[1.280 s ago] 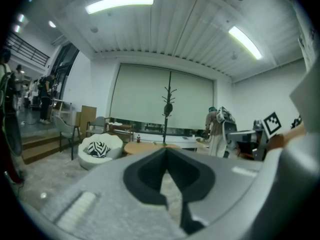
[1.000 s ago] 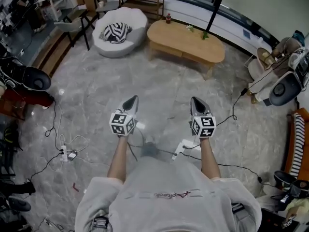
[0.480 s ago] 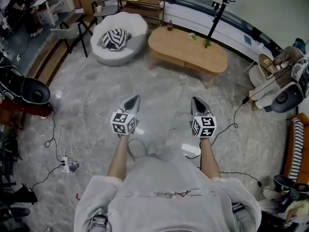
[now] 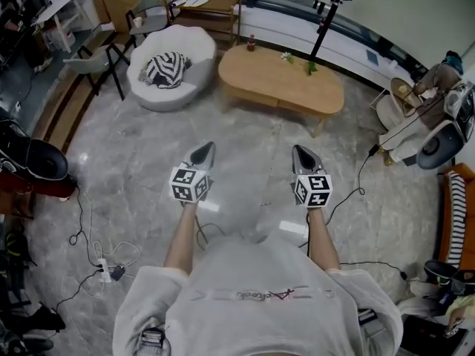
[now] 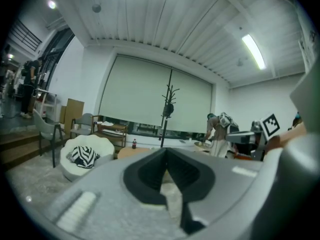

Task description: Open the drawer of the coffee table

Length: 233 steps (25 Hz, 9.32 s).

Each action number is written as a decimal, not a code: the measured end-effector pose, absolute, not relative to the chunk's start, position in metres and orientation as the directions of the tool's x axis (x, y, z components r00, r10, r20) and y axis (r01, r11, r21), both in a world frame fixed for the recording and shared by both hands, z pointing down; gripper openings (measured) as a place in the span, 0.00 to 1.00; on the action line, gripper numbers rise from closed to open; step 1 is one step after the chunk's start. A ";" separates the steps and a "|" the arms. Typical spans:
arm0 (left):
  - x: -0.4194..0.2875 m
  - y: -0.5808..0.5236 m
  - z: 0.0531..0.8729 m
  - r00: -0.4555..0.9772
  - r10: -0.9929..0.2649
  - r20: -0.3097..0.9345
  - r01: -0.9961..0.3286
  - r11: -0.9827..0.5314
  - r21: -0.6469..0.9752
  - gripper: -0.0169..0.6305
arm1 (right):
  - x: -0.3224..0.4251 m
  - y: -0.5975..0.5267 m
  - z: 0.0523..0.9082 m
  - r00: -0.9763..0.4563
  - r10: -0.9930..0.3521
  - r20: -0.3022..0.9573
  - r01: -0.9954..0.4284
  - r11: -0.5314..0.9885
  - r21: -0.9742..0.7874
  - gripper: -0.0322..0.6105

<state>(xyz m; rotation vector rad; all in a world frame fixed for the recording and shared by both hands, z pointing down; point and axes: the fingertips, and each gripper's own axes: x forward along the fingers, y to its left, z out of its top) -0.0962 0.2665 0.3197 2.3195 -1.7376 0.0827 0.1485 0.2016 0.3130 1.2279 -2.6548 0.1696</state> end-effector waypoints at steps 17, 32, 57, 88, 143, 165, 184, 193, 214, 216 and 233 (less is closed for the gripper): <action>-0.109 0.232 0.327 0.296 -0.927 0.232 -0.955 -0.277 0.110 0.03 | 0.135 0.171 0.335 -0.636 -0.734 0.238 -0.765 0.641 -0.064 0.06; -0.139 0.119 0.317 0.257 -0.931 0.260 -0.966 -0.249 0.064 0.03 | 0.103 0.045 0.340 -0.661 -0.719 0.217 -0.748 0.654 -0.111 0.06; -0.174 -0.152 0.298 0.177 -0.949 0.261 -0.984 -0.171 0.046 0.03 | 0.053 -0.250 0.326 -0.722 -0.658 0.212 -0.687 0.718 -0.111 0.06; -0.212 -0.304 0.378 0.368 -0.870 0.328 -0.927 -0.318 0.197 0.03 | -0.015 -0.345 0.386 -0.642 -0.682 0.350 -0.753 0.647 -0.121 0.06; -0.224 -0.326 0.680 0.542 -0.599 0.590 -0.841 -0.397 0.368 0.03 | -0.031 -0.339 0.654 -0.473 -0.660 0.584 -0.879 0.404 -0.254 0.06; -0.273 -0.389 0.945 0.493 -0.689 0.531 -0.870 -0.386 0.308 0.03 | -0.043 -0.409 0.937 -0.499 -0.710 0.497 -0.866 0.430 -0.255 0.06; -0.290 -0.435 1.070 0.489 -0.787 0.376 -0.872 -0.457 0.176 0.03 | 0.009 -0.459 1.056 -0.461 -0.831 0.312 -0.887 0.429 -0.168 0.06; -0.301 -0.446 1.067 0.486 -0.804 0.343 -0.873 -0.461 0.156 0.14 | 0.047 -0.467 1.079 -0.467 -0.826 0.316 -0.883 0.415 -0.219 0.23; -0.302 -0.494 1.068 0.513 -0.786 0.345 -0.852 -0.514 0.096 0.46 | 0.041 -0.502 1.086 -0.554 -0.750 0.361 -0.832 0.502 -0.235 0.36; -0.302 -0.494 1.065 0.513 -0.790 0.337 -0.852 -0.515 0.090 0.39 | 0.041 -0.502 1.085 -0.559 -0.744 0.367 -0.829 0.510 -0.230 0.35; -0.305 -0.469 1.061 0.518 -0.785 0.339 -0.851 -0.514 0.109 0.34 | 0.041 -0.473 1.081 -0.548 -0.742 0.385 -0.835 0.511 -0.205 0.33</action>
